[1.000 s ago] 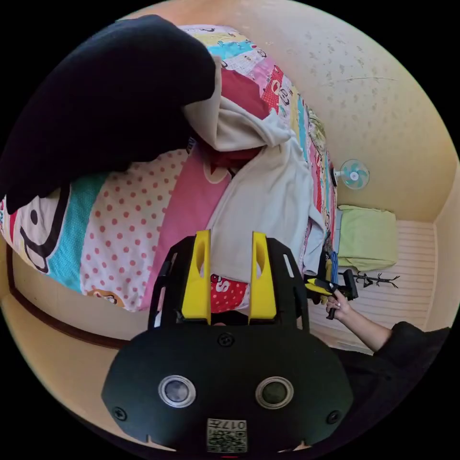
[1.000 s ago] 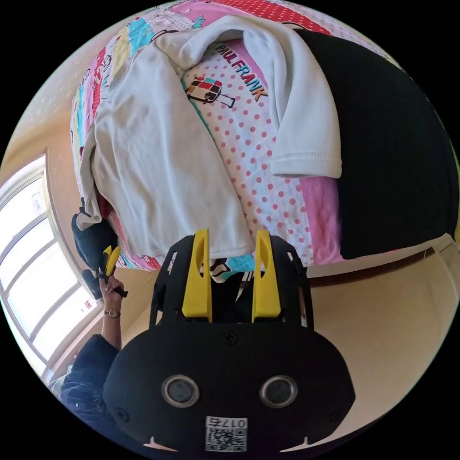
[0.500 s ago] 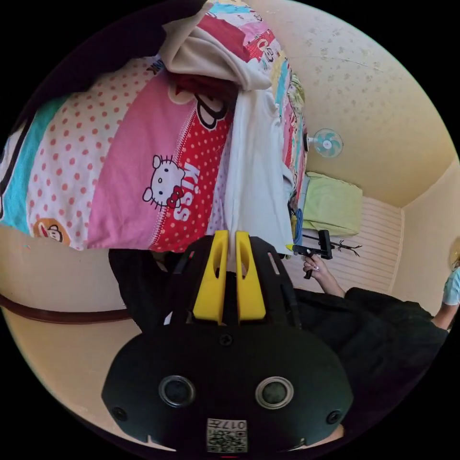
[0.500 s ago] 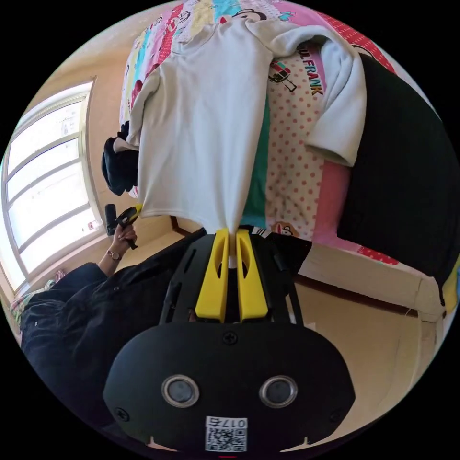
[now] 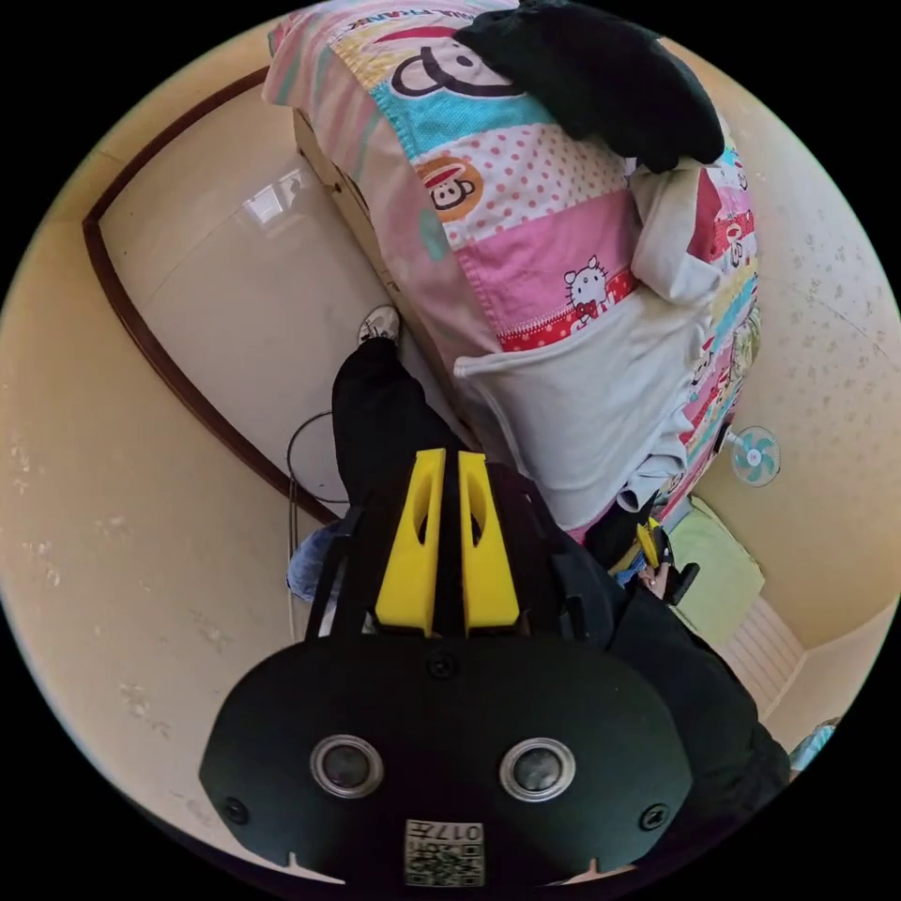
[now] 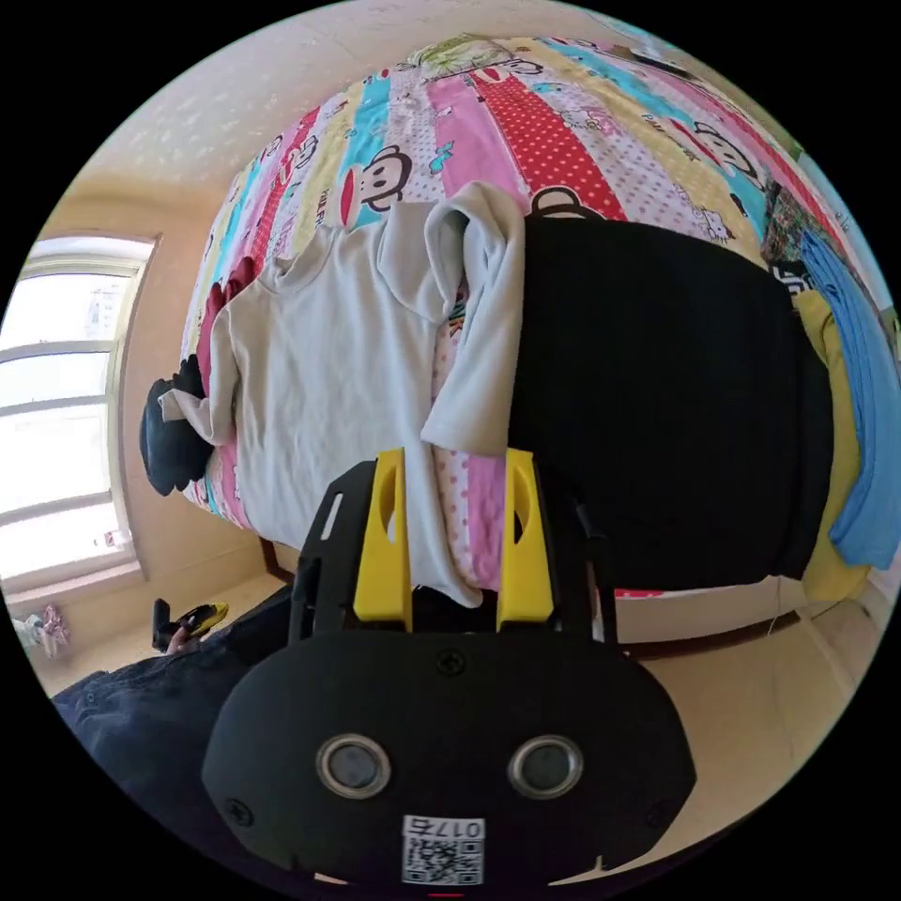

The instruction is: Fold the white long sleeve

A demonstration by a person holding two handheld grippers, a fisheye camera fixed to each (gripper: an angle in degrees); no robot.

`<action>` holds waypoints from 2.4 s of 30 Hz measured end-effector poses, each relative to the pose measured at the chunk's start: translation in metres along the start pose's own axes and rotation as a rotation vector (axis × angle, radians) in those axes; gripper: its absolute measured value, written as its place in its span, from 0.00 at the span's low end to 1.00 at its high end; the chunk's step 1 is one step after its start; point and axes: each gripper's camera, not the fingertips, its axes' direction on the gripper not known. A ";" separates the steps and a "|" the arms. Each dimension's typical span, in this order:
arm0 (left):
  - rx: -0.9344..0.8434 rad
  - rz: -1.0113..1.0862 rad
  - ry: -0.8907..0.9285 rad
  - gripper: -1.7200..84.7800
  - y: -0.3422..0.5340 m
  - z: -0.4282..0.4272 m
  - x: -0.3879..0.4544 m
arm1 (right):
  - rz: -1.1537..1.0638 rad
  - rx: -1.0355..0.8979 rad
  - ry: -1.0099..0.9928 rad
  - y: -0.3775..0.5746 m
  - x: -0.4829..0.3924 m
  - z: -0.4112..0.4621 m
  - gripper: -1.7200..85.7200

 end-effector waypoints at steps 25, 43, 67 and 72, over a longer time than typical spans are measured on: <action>0.033 0.011 0.055 0.03 0.065 0.039 0.052 | 0.648 0.342 -0.352 0.128 0.274 -0.137 0.15; 0.030 0.101 -0.068 0.05 0.050 0.028 0.072 | 1.081 0.585 -0.621 0.131 0.301 -0.024 0.07; 0.351 0.155 -0.056 0.15 -0.229 0.085 0.205 | 0.296 0.700 -0.450 0.049 0.081 -0.216 0.05; 0.358 0.178 0.201 0.11 -0.253 0.098 0.171 | -0.225 0.648 -0.540 -0.016 -0.064 -0.215 0.05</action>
